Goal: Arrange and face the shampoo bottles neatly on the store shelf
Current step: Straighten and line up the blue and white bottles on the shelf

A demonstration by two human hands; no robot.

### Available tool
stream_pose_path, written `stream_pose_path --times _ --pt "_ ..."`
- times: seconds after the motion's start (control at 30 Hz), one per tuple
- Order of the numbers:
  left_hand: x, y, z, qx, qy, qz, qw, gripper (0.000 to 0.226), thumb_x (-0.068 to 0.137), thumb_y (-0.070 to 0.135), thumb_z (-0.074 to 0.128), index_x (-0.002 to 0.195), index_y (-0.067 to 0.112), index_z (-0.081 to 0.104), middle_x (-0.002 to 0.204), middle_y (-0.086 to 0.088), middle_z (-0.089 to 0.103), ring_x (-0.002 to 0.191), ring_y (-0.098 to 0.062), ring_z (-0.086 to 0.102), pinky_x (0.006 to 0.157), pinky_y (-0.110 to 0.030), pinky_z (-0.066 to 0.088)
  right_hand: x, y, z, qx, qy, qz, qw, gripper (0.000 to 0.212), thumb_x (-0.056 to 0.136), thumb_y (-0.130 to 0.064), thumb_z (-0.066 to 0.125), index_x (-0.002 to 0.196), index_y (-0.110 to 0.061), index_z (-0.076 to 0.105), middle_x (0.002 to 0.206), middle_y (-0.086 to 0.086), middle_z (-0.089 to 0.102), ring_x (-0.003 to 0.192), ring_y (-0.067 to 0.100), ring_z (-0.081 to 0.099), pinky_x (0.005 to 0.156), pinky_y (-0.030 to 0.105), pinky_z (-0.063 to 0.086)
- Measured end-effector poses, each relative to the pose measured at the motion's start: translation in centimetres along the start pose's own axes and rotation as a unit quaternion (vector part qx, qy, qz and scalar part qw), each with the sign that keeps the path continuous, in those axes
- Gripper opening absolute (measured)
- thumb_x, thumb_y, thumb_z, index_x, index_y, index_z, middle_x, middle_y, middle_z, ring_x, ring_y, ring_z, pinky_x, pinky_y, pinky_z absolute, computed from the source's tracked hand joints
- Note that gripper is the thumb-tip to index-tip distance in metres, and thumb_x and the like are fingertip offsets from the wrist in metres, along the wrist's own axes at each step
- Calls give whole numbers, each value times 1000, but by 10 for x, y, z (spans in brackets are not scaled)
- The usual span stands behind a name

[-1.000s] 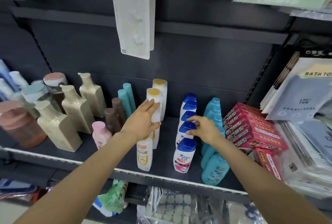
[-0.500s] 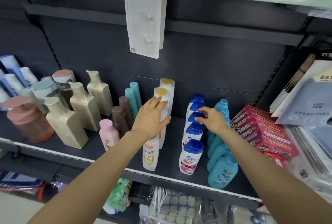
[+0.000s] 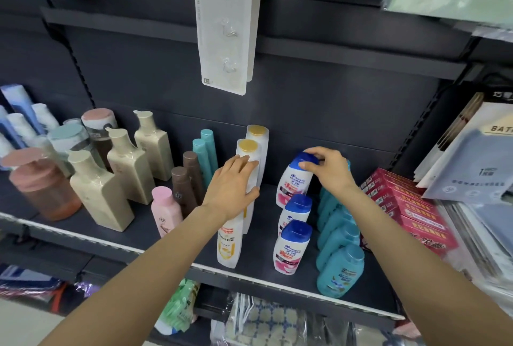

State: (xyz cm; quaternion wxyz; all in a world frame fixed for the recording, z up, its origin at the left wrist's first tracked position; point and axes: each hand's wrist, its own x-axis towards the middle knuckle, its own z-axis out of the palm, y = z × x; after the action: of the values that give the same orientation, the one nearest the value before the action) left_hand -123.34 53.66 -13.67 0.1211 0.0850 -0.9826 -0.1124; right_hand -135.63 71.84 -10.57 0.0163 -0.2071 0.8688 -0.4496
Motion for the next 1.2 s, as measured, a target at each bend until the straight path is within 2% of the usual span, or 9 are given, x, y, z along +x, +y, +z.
stream_pose_path --times 0.2,0.33,0.47,0.53,0.67,0.77,0.87,1.03,1.2 --pt "8 9 -18 -10 49 -3 999 57 94 34 48 146 23 27 152 1 29 139 -19 27 113 -33 22 -9 -39 -35 191 60 -9 980 20 82 -8 71 96 -21 65 90 -5 67 83 12 64 77 31 54" --pt "19 18 -31 -145 62 22 987 52 93 31 53 140 17 39 142 -2 40 129 -19 40 107 -34 37 -18 -53 -54 286 84 10 954 23 85 -7 67 107 -10 64 99 6 67 92 17 64 76 28 55" --pt "24 30 -41 -265 37 31 963 55 90 54 44 134 20 45 131 0 53 115 -16 53 99 -37 44 -31 -56 -68 401 84 59 910 27 88 -8 63 114 -1 60 109 14 67 101 24 65 88 37 55" --pt "25 38 -49 -386 10 -42 922 48 94 54 40 127 20 50 121 -4 61 101 -18 62 96 -37 48 -38 -55 -74 465 83 73 879 30 90 -8 60 118 3 57 110 17 67 103 25 65 89 37 55" --pt "24 50 -68 -663 -73 -129 734 30 93 36 52 113 14 59 103 -10 70 83 -22 72 76 -28 59 -51 -56 -78 532 83 63 840 27 92 -9 56 117 1 59 103 12 69 99 20 66 87 32 56" --pt "19 53 -76 -725 -46 -111 678 22 92 24 56 108 10 62 99 -9 72 86 -17 71 71 -23 58 -56 -54 -80 538 67 64 838 30 94 -11 53 124 -4 55 110 11 68 105 19 64 90 30 53" --pt "12 55 -81 -728 -6 -93 679 27 91 21 56 116 10 59 106 -10 70 92 -20 70 78 -25 58 -62 -54 -81 510 35 89 855 26 96 -14 51 120 -9 56 103 6 69 96 13 65 89 28 51" --pt "4 54 -87 -667 59 -74 739 29 91 25 55 116 12 59 111 -11 66 100 -23 67 87 -35 55 -67 -53 -74 509 22 120 852 24 95 -20 55 114 -6 60 101 9 70 95 15 66 92 31 51" --pt "-6 53 -88 -634 108 -51 764 23 93 21 54 114 20 62 111 -11 64 99 -24 66 81 -24 56 -69 -52 -70 537 34 99 837 26 94 -13 55 117 -4 61 111 10 66 96 13 65 81 22 55"
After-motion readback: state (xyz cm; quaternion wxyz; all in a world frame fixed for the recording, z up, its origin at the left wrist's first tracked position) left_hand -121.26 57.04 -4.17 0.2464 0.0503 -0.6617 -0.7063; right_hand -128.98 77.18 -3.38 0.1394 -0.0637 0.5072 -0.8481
